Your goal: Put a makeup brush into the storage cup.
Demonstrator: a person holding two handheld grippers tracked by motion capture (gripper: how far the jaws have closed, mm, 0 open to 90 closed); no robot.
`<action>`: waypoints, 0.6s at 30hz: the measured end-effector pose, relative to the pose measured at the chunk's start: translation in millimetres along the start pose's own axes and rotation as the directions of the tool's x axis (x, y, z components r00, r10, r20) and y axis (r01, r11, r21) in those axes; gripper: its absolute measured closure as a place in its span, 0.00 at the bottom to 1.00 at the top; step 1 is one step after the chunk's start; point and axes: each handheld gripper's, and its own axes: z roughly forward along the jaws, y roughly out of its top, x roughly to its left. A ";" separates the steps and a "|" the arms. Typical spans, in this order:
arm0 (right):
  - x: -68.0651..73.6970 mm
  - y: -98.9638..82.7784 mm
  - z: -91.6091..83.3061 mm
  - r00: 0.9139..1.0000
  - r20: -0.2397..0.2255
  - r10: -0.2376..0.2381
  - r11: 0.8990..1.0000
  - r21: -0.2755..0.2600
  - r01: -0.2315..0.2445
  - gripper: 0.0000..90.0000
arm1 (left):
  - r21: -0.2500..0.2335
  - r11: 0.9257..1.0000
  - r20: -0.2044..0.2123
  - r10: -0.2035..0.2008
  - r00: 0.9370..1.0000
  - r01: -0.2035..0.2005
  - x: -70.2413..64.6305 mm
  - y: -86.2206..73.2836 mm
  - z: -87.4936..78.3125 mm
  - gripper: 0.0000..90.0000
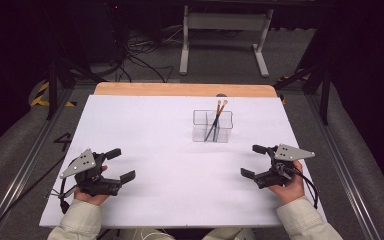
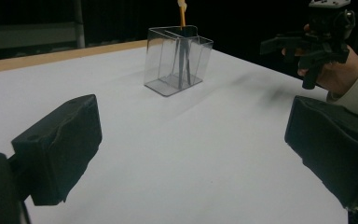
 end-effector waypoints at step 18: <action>4.8 -18.7 -1.6 0.995 0.050 -0.083 0.996 -0.029 0.084 0.00 | 0.005 0.999 -0.042 -0.048 0.998 0.048 14.4 -19.6 0.7 0.04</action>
